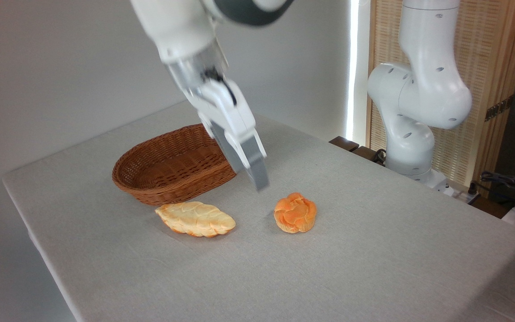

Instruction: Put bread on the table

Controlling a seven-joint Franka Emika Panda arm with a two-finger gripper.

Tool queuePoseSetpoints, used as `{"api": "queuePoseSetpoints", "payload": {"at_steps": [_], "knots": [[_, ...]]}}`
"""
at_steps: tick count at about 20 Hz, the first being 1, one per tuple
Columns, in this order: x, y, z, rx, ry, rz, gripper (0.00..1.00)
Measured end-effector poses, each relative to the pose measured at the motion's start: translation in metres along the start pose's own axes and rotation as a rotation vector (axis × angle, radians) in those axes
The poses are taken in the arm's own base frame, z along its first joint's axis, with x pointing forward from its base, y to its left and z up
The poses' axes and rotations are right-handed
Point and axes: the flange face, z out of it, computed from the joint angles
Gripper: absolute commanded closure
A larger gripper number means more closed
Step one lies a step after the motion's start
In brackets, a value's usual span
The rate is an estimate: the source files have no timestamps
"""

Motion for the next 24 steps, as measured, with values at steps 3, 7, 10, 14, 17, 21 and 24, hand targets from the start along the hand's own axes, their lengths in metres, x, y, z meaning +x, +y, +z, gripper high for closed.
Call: {"api": "queuePoseSetpoints", "payload": {"at_steps": [3, 7, 10, 14, 17, 21, 24], "knots": [[-0.023, -0.013, -0.057, 0.023, 0.162, -0.063, 0.00], [-0.041, -0.027, -0.091, 0.066, 0.228, -0.104, 0.00], [-0.035, -0.034, -0.098, 0.076, 0.237, -0.126, 0.00], [-0.017, -0.034, -0.091, 0.062, 0.225, -0.145, 0.00], [-0.001, -0.032, -0.083, 0.060, 0.207, -0.122, 0.00], [0.005, -0.033, -0.067, 0.043, 0.190, -0.117, 0.00], [0.007, -0.035, -0.059, 0.043, 0.188, -0.119, 0.00]]}}
